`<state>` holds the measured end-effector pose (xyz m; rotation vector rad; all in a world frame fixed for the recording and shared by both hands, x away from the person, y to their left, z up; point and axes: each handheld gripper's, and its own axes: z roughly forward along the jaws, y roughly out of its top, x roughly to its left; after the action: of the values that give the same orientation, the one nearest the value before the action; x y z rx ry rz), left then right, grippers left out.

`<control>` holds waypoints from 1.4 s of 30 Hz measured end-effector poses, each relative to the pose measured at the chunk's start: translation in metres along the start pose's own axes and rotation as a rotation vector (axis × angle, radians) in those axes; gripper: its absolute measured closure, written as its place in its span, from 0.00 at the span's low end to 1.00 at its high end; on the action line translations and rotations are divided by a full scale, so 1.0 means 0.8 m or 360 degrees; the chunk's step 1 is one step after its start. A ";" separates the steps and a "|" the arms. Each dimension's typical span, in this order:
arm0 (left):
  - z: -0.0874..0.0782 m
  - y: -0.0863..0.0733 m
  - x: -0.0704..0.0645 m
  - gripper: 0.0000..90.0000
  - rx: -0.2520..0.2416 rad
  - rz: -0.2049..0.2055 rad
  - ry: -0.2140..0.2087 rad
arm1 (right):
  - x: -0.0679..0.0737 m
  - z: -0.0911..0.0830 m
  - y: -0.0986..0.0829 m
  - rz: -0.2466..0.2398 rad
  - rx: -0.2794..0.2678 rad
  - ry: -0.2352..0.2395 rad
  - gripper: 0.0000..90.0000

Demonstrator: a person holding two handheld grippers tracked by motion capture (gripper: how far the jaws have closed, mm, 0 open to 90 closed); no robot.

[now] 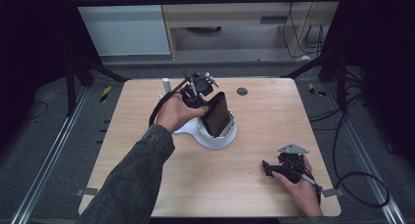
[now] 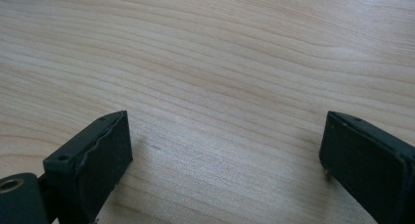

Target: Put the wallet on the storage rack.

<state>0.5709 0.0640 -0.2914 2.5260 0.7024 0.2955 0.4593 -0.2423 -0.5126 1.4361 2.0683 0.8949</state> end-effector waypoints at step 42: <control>-0.024 0.004 0.006 0.50 -0.0327 -0.0036 0.0210 | 0.005 -0.003 -0.003 -0.0013 -0.0007 0.0018 0.06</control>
<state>0.5700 0.0723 -0.2731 2.3180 0.7119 0.5042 0.4544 -0.2402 -0.5129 1.4227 2.0775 0.9055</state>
